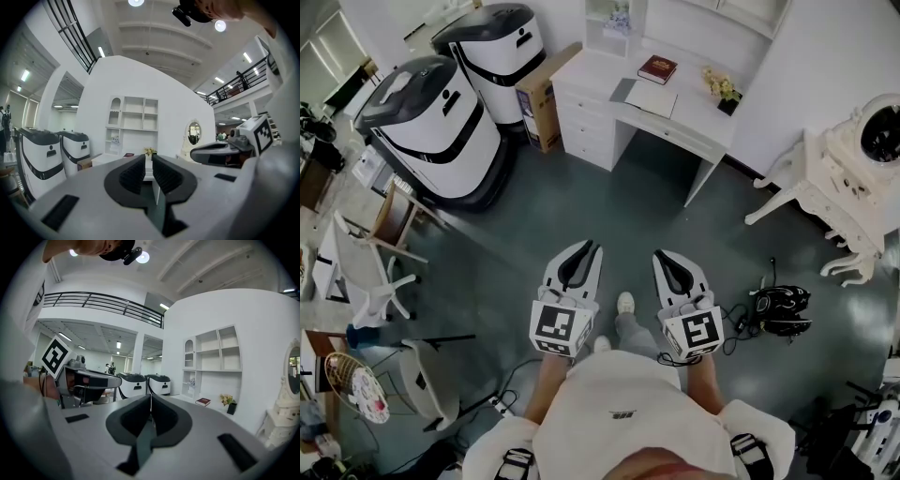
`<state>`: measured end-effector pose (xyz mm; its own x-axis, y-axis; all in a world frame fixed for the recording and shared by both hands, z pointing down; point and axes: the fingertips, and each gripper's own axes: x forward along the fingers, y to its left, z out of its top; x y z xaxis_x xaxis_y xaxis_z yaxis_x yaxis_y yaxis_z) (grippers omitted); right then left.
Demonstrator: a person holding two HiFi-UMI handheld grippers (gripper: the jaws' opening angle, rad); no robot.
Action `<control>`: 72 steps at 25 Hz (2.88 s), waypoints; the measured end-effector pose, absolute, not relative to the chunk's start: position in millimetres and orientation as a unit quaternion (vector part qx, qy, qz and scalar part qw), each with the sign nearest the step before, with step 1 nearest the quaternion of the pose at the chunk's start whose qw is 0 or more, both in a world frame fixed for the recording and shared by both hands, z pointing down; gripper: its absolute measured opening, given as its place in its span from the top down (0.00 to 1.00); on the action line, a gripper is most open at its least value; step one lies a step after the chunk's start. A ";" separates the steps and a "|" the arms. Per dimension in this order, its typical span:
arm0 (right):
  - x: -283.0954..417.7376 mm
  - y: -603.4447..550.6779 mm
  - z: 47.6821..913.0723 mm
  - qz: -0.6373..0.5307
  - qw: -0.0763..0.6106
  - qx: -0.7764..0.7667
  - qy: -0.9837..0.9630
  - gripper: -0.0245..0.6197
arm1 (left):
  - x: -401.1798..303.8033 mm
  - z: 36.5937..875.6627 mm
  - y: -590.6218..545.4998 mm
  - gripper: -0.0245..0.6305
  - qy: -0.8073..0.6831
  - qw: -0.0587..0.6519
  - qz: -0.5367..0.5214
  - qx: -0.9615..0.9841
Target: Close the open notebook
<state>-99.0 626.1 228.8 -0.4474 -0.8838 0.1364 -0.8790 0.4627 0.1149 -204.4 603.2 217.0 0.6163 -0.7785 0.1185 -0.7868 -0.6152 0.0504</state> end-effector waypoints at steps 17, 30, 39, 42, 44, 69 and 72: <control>-50.2 483.3 234.1 -0.001 0.087 0.488 -0.868 0.97 | -157.7 219.7 474.4 0.96 -0.465 0.057 0.051 0.882; 0.8 408.0 243.2 0.002 0.089 0.469 -0.879 0.97 | -107.0 222.8 398.6 0.96 -0.483 0.062 0.053 0.872; 4.7 365.5 243.4 0.001 0.086 0.467 -0.880 0.97 | -103.0 225.2 358.9 0.96 -0.489 0.059 0.053 0.869; 2.5 351.6 245.0 0.002 0.087 0.467 -0.880 0.97 | -105.1 228.3 345.0 0.96 -0.489 0.060 0.052 0.869; -0.6 339.6 247.1 0.000 0.087 0.466 -0.880 0.97 | -108.4 229.9 332.5 0.96 -0.489 0.061 0.052 0.868; -16.0 163.2 257.8 0.019 0.107 0.493 -0.863 0.97 | -123.0 247.3 153.0 0.96 -0.456 0.084 0.074 0.883; -18.8 141.9 258.8 0.022 0.111 0.499 -0.859 0.97 | -126.0 249.6 130.4 0.96 -0.451 0.087 0.075 0.885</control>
